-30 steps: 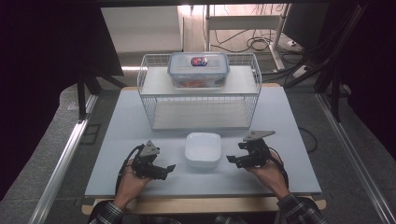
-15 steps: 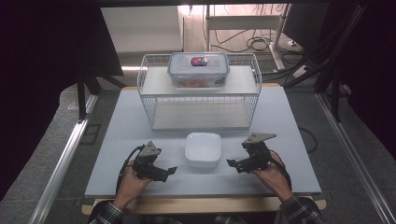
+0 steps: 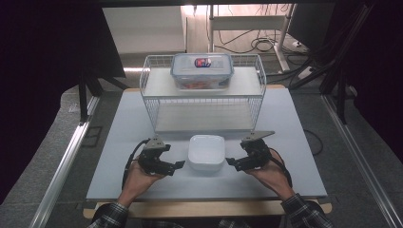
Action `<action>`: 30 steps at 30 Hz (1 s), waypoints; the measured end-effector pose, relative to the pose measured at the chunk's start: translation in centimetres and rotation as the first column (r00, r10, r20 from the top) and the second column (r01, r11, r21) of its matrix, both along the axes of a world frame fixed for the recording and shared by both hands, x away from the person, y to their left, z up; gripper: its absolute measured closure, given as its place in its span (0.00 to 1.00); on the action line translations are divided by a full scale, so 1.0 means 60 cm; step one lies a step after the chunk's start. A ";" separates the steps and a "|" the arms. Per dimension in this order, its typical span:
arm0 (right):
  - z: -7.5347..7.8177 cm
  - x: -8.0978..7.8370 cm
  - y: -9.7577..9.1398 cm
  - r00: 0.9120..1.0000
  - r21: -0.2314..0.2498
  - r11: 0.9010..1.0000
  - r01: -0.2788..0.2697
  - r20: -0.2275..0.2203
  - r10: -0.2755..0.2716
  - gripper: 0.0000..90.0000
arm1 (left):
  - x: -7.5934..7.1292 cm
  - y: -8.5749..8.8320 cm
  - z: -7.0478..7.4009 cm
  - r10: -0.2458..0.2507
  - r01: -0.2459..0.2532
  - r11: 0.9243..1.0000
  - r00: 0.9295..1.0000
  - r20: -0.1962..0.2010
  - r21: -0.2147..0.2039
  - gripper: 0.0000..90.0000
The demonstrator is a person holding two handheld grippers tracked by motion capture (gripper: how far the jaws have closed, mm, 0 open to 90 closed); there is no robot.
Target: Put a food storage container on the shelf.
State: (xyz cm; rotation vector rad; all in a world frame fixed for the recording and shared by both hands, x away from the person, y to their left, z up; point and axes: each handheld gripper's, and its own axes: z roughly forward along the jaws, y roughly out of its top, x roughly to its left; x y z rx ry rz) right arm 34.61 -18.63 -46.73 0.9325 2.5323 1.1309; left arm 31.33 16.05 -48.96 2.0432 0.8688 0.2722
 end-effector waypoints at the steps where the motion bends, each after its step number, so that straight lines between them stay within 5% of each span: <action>1: 0.002 0.002 0.002 1.000 0.005 1.000 -0.003 0.001 0.003 0.24 | 0.004 -0.002 0.003 -0.001 0.001 1.000 1.000 0.004 0.003 0.16; 13: 0.009 0.041 0.042 0.999 0.030 0.999 -0.019 -0.043 0.020 0.29 | 0.060 -0.061 0.015 -0.037 0.037 0.999 0.999 0.005 -0.017 0.23; 19: -0.013 0.045 0.049 0.997 0.016 1.000 0.001 -0.071 0.000 0.18 | 0.070 -0.074 -0.013 -0.059 0.060 0.998 0.997 -0.058 0.010 0.15; 25: -0.028 0.053 0.048 0.989 0.065 0.998 -0.003 -0.150 0.012 0.21 | 0.075 -0.070 -0.024 -0.078 0.069 0.995 0.989 -0.123 -0.074 0.17; 27: -0.028 0.055 0.048 0.980 0.094 0.995 -0.014 -0.195 0.032 0.28 | 0.073 -0.068 -0.024 -0.080 0.067 0.994 0.986 -0.145 -0.088 0.20; 30: -0.034 0.056 0.045 0.952 0.134 0.991 0.024 -0.305 0.018 0.31 | 0.058 -0.071 -0.013 -0.048 0.042 0.998 0.990 -0.132 -0.043 0.27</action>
